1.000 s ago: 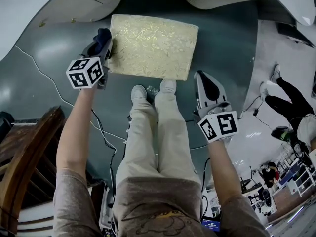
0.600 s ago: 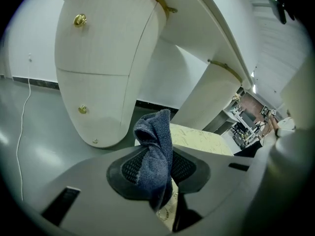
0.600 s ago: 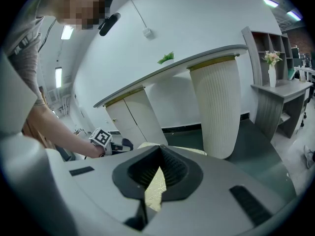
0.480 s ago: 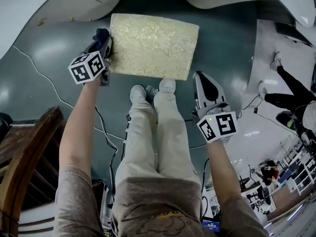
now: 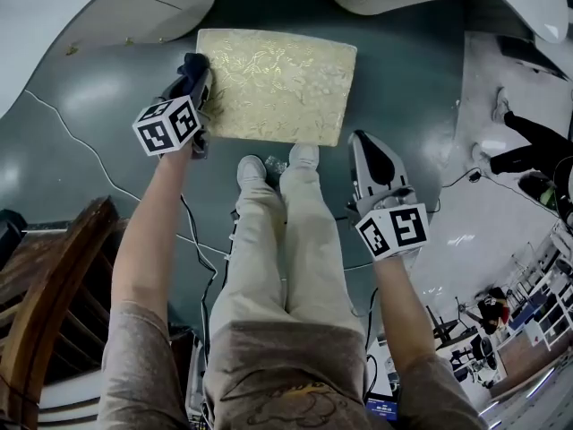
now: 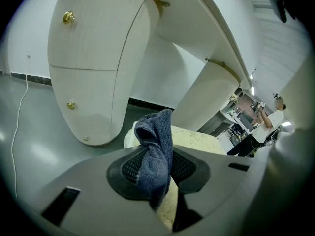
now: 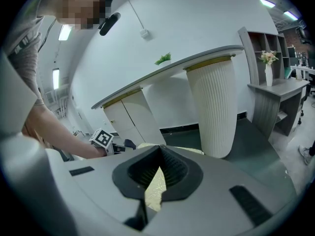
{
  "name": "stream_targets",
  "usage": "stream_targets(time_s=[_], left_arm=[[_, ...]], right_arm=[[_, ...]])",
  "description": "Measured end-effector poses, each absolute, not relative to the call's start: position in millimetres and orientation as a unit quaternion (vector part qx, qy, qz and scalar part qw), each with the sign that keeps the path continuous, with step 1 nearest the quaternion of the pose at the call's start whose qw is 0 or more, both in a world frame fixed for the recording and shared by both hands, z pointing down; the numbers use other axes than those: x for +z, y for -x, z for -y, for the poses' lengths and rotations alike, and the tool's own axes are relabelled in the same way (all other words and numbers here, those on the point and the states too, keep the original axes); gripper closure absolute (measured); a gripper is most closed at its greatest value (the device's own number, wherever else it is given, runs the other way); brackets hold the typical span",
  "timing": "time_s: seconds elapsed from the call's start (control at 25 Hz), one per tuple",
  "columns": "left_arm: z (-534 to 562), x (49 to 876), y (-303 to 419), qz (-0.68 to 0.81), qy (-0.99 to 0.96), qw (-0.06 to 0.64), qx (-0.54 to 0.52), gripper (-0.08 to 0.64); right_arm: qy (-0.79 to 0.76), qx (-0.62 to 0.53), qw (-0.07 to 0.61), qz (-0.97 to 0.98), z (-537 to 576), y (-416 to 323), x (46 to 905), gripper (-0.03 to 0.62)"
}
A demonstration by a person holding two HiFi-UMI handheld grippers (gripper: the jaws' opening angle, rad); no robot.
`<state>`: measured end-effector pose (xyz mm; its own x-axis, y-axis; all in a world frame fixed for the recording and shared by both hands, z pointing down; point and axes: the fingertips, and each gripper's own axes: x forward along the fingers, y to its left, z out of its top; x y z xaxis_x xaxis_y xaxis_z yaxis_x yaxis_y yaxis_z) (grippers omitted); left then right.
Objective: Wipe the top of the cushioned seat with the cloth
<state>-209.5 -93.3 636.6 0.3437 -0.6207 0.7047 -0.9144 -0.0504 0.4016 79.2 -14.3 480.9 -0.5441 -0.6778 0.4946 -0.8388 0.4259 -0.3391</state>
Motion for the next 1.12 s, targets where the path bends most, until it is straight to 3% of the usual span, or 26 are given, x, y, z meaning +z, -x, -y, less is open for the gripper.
stream_targets(time_s=[1.12], left_arm=[[91,626,22,0.431,-0.774,0.427,0.182,0.462]], right_arm=[[-0.492,0.292,0.123,0.811,11,-147,482,0.586]])
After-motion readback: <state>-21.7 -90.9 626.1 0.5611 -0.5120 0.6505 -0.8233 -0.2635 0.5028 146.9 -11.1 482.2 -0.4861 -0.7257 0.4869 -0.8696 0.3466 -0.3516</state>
